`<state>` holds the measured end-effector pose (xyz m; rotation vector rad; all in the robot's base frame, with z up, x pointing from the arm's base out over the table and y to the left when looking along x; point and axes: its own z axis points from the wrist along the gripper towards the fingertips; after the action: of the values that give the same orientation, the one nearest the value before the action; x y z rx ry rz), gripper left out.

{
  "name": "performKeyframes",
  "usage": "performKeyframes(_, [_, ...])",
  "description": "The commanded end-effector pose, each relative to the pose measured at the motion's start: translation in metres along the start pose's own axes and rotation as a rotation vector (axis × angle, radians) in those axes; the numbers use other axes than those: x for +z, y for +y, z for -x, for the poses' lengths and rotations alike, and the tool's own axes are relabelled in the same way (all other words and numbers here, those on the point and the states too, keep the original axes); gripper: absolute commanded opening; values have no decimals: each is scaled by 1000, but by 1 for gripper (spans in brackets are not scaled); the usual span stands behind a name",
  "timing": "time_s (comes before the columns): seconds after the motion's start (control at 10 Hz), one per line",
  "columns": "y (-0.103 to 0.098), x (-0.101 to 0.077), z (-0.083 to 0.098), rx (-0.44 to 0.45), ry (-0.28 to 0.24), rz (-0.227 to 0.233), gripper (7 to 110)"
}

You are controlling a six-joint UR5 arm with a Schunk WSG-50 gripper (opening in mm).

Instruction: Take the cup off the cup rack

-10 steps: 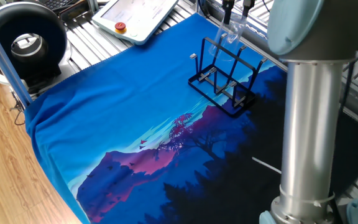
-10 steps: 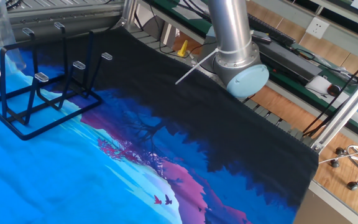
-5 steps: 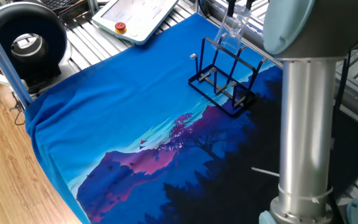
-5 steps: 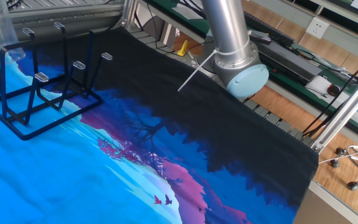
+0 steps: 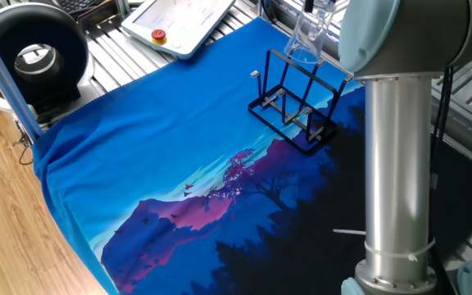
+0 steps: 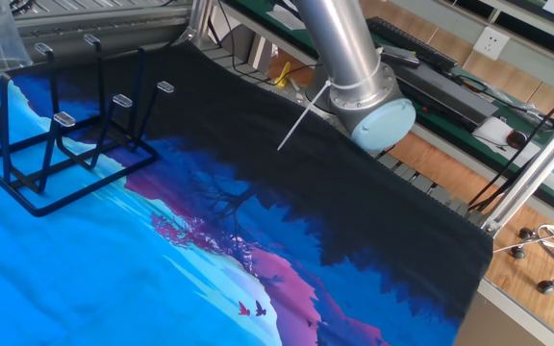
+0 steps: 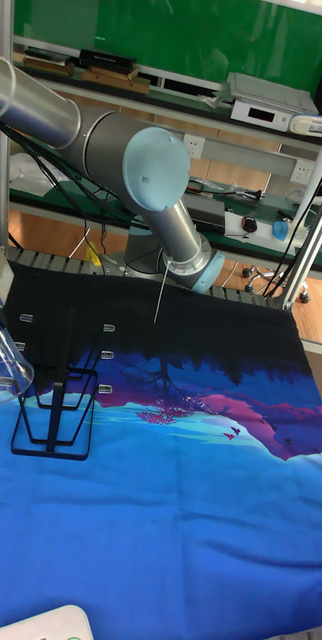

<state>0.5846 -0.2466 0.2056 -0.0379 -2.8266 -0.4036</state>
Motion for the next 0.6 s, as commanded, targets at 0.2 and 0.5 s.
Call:
performKeyframes(0.2, [5, -30, -14, -16, 28, -20, 44])
performKeyframes(0.5, [-8, -31, -8, -22, 9, -129, 44])
